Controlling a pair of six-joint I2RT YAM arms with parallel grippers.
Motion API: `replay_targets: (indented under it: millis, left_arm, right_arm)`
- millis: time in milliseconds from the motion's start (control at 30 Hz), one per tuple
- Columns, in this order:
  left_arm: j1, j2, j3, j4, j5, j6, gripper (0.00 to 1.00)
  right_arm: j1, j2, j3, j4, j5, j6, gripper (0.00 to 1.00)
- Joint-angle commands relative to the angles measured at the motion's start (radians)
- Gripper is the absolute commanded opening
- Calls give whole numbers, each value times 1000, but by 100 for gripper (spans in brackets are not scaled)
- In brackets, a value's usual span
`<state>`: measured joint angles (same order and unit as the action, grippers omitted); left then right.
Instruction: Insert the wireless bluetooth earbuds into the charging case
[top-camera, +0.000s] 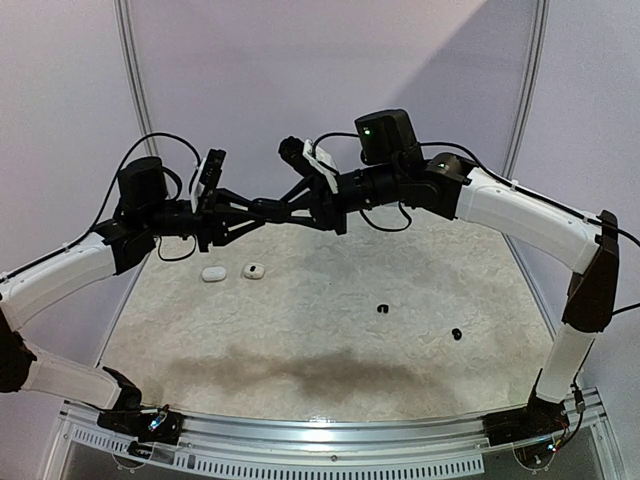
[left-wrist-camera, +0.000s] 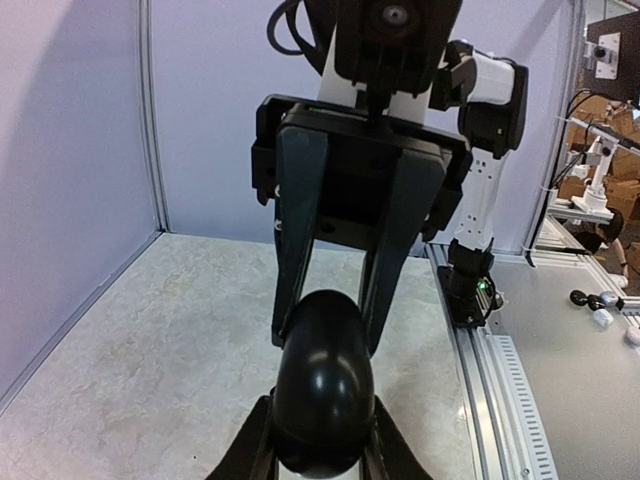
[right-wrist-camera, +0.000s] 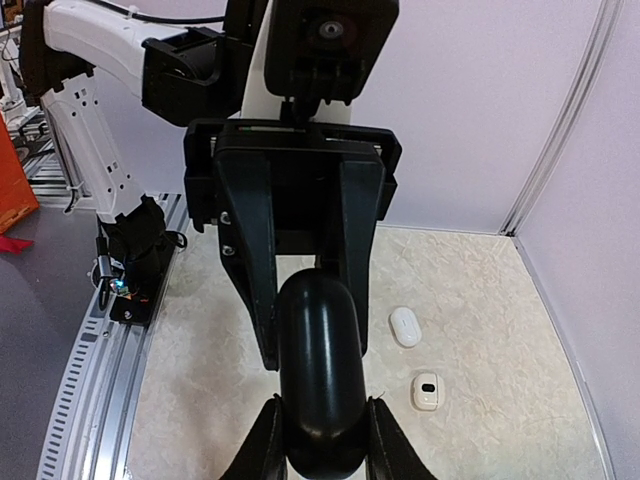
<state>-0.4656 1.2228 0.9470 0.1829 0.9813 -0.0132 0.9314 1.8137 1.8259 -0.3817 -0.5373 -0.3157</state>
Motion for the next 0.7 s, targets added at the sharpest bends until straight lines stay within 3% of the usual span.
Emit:
replay_targets:
  millis: [0,100,167,233,567,667]
  left_arm:
    - [-18,6,-6,-8,13,-12,0]
    - [-18,6,-5,-20,15,-4,3]
    - [-18,5,-9,-27,15,2,21]
    - [-18,5,-12,-31,13,9,26]
    - [-18,3,-22,-59,18,43,36]
    - [-18,1,-20,-56,21,41,33]
  right_arm:
    - [6,-17,2,10,8,-8,0]
    - [6,-20,1,16,7,-5,0]
    - [5,-23,0,20,7,-3,0]
    - [6,-25,0,20,8,-3,0]
    - [5,-31,-1,21,5,0,0]
    - [6,-31,-2,20,5,1,0]
